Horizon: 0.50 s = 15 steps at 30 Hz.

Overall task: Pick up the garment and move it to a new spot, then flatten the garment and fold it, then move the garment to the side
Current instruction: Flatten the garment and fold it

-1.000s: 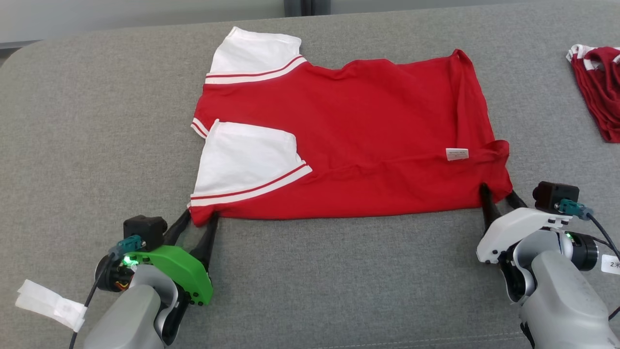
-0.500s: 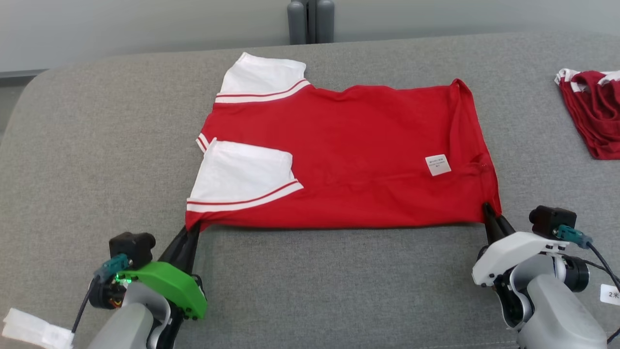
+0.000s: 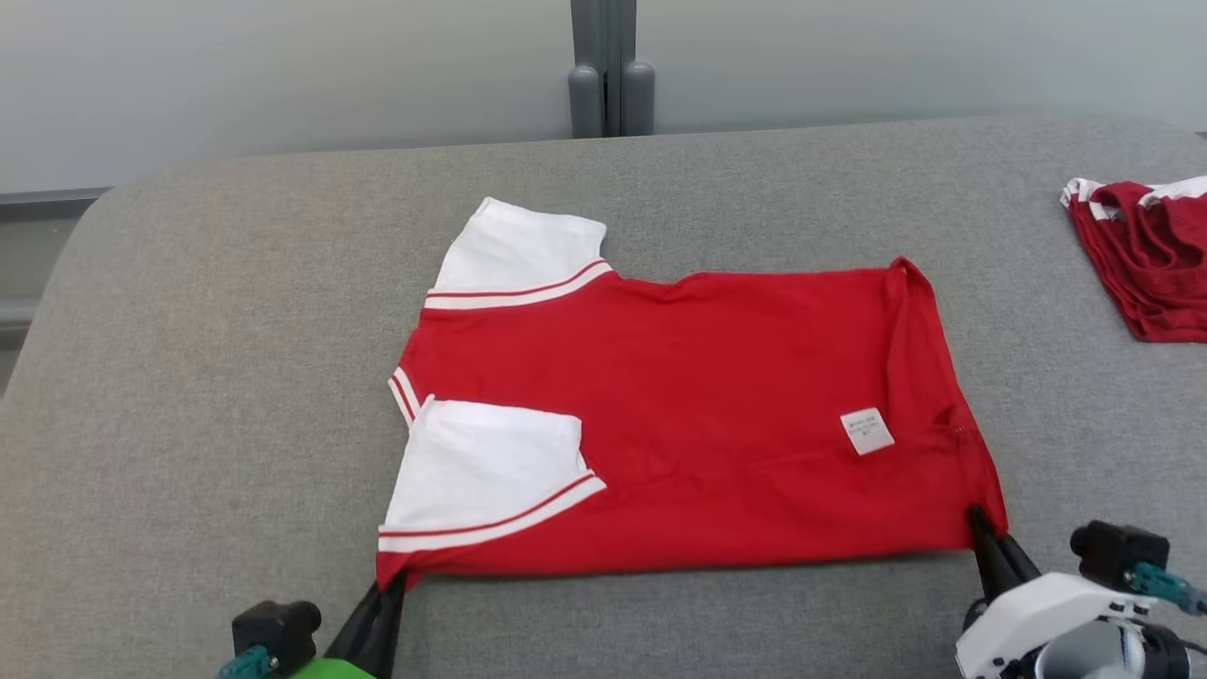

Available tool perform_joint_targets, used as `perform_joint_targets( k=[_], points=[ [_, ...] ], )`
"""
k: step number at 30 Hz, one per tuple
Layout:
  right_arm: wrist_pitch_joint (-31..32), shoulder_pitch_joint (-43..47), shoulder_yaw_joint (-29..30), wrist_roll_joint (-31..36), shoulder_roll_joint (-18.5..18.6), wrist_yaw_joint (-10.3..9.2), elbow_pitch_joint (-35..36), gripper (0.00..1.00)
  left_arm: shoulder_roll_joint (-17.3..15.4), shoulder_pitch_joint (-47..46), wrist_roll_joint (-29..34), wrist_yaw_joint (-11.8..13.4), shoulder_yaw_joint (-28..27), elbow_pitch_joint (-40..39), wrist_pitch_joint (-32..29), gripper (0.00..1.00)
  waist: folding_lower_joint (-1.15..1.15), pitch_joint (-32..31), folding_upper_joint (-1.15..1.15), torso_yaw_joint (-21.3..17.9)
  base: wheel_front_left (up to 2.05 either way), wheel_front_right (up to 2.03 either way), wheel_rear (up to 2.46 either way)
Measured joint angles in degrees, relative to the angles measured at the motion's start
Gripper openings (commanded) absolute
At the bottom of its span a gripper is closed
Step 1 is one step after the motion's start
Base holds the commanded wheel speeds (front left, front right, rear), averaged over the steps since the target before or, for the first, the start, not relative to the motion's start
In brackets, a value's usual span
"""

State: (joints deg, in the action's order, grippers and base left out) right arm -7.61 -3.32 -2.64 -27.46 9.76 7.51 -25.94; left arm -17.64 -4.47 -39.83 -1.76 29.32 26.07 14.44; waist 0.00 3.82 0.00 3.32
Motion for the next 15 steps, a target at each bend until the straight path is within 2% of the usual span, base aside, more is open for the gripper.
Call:
perform_joint_targets(
  k=[3,4,5,6,15],
  points=[
    [1.8,3.8,2.6,0.3,-1.5,0.01,3.2,0.0,0.0,2.3,-0.2,1.0,0.5,-2.0,-0.5,0.0,0.0,-0.4,0.0,0.2,0.0,0.0,0.0],
    [2.3,4.6,3.0,0.6,-2.0,0.01,4.0,0.39,0.1,2.7,-0.2,1.3,0.6,-2.3,-0.6,0.28,0.0,-0.6,0.0,0.2,0.0,0.0,0.0],
    [2.6,5.1,3.3,1.1,-2.4,0.01,4.6,0.98,0.2,2.9,-0.2,1.4,0.6,-2.5,-0.6,0.81,0.0,-0.7,0.0,0.2,0.0,0.0,0.0],
    [2.9,5.5,3.6,1.3,-2.9,0.0,5.4,1.0,0.3,2.9,-0.2,1.7,0.6,-2.7,-0.5,1.0,0.0,-0.9,0.0,0.2,0.0,0.0,0.0],
    [3.5,3.4,3.9,4.3,-3.7,0.0,12.0,1.0,0.4,1.2,2.1,3.4,-2.5,-4.1,0.3,1.0,0.0,-2.2,0.0,-0.7,0.0,0.0,0.0]
  ],
)
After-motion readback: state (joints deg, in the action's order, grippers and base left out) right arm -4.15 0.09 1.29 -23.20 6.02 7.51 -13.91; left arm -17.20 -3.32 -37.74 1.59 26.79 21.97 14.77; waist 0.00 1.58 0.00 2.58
